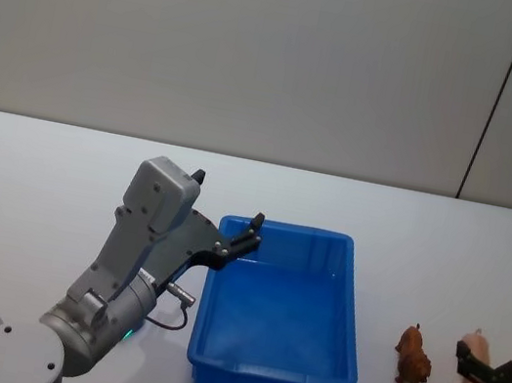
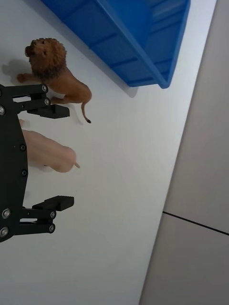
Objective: Pick up the two dolls from the table and place them into the box.
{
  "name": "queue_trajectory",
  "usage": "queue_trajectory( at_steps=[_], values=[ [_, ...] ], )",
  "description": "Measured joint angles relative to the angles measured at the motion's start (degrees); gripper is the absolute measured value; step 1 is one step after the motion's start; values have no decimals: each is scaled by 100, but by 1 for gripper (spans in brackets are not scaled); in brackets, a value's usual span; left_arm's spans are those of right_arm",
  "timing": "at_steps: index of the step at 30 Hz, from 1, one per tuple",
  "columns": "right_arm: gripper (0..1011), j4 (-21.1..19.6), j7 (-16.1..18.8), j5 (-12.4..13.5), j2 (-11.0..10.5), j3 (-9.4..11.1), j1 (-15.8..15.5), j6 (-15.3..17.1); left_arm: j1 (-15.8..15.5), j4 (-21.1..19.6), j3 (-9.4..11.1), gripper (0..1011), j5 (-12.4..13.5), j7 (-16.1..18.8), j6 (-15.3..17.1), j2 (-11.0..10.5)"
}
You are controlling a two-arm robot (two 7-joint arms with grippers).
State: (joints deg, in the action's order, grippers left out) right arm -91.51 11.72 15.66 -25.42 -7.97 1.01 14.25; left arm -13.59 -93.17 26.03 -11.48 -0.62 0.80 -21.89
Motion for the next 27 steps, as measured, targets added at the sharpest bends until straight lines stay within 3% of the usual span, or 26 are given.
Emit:
queue_trajectory(
  at_steps=[23, 27],
  values=[
    [999, 93, -139, -198, 155, -155, -20, 579, 0, 0, 0, 1001, 0, 0, 0, 0],
    [929, 119, -212, -210, 199, -173, 5, 651, 0, 0, 0, 1002, 0, 0, 0, 0]
  ],
)
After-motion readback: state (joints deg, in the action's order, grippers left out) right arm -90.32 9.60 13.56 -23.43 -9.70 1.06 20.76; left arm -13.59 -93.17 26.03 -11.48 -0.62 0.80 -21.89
